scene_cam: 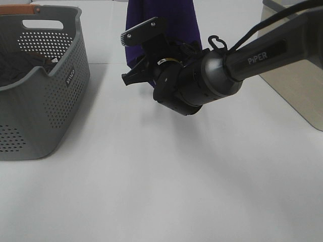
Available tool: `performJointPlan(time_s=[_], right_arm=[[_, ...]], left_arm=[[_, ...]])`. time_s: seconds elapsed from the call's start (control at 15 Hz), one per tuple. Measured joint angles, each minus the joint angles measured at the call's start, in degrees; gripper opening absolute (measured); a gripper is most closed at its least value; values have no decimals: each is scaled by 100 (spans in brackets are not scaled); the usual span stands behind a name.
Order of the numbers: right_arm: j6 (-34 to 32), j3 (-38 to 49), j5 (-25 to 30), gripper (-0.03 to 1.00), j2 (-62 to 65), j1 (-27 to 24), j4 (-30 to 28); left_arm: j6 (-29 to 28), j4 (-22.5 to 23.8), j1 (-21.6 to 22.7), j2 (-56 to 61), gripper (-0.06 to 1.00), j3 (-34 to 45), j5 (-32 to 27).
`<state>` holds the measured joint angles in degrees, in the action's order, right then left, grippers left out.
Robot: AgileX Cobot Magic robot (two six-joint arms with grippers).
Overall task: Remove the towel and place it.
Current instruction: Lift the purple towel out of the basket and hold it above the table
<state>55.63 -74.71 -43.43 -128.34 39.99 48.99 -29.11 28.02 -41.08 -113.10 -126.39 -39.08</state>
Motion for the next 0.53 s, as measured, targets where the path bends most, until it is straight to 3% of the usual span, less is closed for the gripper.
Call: performJointPlan(time_s=[0.13,0.2,0.4,0.53], right_arm=[[11,0,138,48,0,0,109],[17,0,539,60,0,0,126],[11,0,642,63,0,0,126],[11,0,430,61,0,0,160]], left_arm=[[0,0,6,0,0,0,29],[0,0,17,0,0,0,115],[0,0,17,0,0,0,120],[0,0,17,0,0,0,120]])
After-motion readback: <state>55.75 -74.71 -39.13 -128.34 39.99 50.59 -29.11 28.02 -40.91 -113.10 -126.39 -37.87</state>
